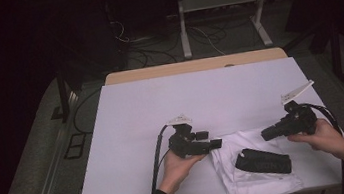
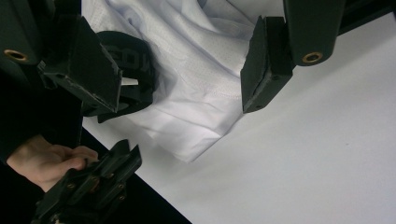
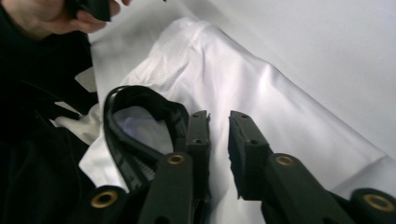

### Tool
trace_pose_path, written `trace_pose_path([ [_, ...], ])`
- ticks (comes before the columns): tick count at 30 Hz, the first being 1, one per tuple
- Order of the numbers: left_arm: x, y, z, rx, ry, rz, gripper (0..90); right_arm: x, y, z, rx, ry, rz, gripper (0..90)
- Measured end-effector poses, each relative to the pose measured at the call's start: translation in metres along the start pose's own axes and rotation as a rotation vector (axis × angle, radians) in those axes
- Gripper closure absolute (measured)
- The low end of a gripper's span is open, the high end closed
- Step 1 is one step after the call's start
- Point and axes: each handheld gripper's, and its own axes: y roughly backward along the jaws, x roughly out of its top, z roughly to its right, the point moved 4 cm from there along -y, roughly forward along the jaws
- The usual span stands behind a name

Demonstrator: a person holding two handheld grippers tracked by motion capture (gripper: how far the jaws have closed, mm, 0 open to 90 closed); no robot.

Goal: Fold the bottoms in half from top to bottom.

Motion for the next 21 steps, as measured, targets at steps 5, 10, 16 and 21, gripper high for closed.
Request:
trace_pose_path([
  [5,0.0,-0.001,0.0,-0.003,-0.001,0.0,28.2,0.002,-0.015,0.004,-0.005,-0.006,-0.052,84.6],
  [10,0.0,-0.001,0.001,-0.006,0.0,-0.001,28.2,0.001,-0.029,0.009,0.002,-0.025,-0.107,86.4],
  [16,-0.001,-0.003,0.002,-0.009,-0.004,-0.004,28.1,0.0,-0.044,0.013,0.024,-0.041,-0.175,87.1],
  [21,-0.001,-0.003,0.003,-0.014,-0.006,-0.004,28.1,-0.002,-0.051,0.016,0.039,-0.054,-0.211,87.4],
])
